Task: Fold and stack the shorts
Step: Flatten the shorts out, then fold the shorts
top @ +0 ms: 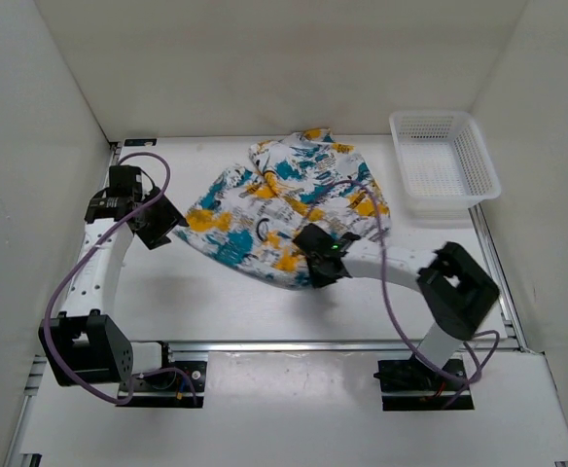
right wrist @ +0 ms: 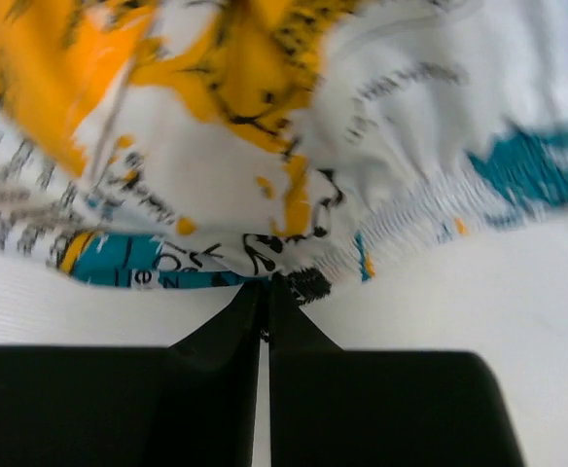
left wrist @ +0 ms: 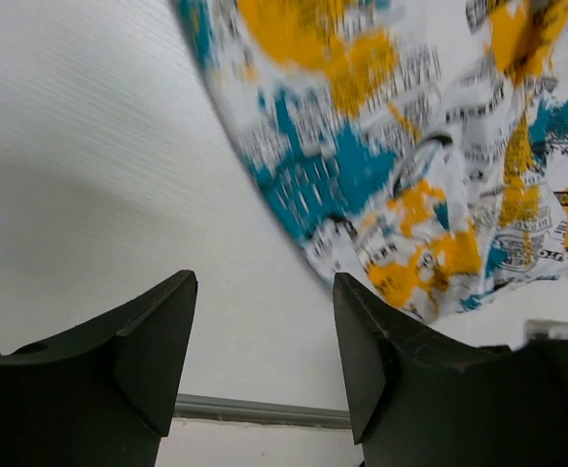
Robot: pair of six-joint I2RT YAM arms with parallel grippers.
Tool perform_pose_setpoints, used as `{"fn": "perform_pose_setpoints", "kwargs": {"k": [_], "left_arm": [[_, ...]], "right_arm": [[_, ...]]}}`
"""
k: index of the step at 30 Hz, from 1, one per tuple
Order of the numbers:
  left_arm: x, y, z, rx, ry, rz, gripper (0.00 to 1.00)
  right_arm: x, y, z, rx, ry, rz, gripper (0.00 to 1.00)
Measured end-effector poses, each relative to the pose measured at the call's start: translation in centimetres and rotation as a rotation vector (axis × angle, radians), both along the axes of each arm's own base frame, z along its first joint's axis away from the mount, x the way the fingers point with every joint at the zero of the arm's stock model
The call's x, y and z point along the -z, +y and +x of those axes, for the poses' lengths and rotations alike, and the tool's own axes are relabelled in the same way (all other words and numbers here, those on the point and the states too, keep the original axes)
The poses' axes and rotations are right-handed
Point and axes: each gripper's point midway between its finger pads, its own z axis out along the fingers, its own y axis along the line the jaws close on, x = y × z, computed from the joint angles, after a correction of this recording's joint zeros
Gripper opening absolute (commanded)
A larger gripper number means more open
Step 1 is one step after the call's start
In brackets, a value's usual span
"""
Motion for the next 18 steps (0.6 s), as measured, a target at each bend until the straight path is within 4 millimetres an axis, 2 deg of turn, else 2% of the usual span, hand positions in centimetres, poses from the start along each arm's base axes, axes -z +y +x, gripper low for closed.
{"fn": "perform_pose_setpoints", "kwargs": {"k": [1, 2, 4, 5, 8, 14, 18], "left_arm": [[0.2, 0.0, -0.1, 0.002, 0.002, -0.002, 0.70], [0.4, -0.1, -0.2, 0.005, 0.009, -0.006, 0.70], [1.2, -0.3, -0.6, 0.007, 0.027, -0.013, 0.71], [1.7, -0.3, -0.7, 0.009, 0.036, -0.017, 0.72], [3.9, -0.8, -1.4, 0.016, 0.091, -0.031, 0.79], [8.6, -2.4, -2.3, 0.056, 0.227, -0.046, 0.96], [11.5, -3.1, -2.3, 0.071, 0.302, -0.048, 0.96]], "right_arm": [[-0.1, -2.5, -0.5, 0.047, 0.008, -0.025, 0.00], [-0.1, -5.0, -1.0, 0.100, 0.016, -0.045, 0.14], [-0.3, -8.9, -2.0, 0.201, 0.032, -0.076, 0.50], [-0.7, -10.3, -2.4, 0.239, 0.036, -0.086, 0.78], [-2.4, -11.6, -3.3, 0.311, 0.030, -0.051, 0.93], [-6.3, -10.7, -3.4, 0.447, -0.006, 0.167, 0.93], [-7.8, -11.0, -3.7, 0.580, -0.006, 0.354, 0.81]]}}
